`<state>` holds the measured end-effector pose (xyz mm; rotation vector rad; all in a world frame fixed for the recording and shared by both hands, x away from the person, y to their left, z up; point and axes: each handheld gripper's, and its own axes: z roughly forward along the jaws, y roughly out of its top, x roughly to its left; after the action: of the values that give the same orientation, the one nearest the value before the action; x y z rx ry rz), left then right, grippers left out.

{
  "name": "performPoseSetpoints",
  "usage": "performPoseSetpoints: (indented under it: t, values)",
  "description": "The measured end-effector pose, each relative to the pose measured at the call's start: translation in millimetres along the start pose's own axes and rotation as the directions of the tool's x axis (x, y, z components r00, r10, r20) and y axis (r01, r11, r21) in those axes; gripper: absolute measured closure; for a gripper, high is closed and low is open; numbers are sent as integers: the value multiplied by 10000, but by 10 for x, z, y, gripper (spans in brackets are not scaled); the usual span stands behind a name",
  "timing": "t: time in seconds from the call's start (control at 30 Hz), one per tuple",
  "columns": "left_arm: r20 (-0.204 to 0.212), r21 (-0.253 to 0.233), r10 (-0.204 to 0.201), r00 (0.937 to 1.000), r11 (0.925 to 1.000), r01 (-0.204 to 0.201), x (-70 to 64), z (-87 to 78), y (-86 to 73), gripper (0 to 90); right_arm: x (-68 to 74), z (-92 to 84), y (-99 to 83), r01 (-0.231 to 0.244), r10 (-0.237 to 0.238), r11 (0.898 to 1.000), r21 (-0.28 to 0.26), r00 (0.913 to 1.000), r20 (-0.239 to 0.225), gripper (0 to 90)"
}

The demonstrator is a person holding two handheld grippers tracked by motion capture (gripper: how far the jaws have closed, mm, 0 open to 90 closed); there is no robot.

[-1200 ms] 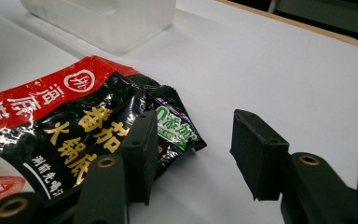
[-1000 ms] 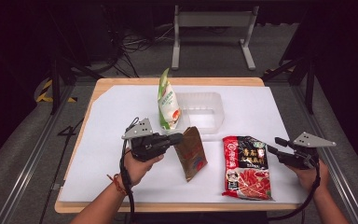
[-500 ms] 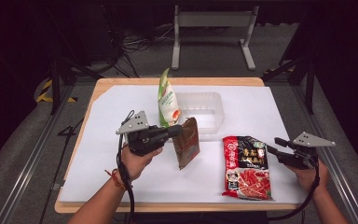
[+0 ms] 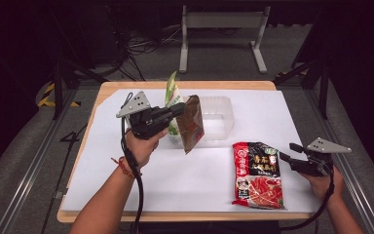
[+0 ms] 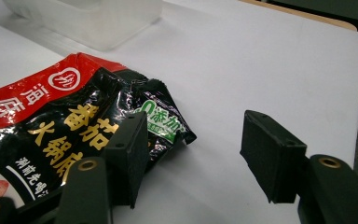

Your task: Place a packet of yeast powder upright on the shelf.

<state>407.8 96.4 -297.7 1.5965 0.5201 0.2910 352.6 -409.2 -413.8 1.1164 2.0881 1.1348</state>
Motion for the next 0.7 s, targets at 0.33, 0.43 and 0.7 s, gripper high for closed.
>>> performPoseSetpoints:
  t: [0.33,0.43,0.7]
  values:
    - [-991,144,-142,9950,9998,157,128,179,26,879,-5,19,-9,-9,8,9999,125,10000,45,414]
    - [-1166,122,-298,9927,9994,314,196,234,44,879,-6,22,-9,3,-4,9999,142,10000,46,414]
    - [-1930,100,-192,9810,9997,215,292,336,166,879,-5,34,-13,29,-29,9998,209,10000,40,414]
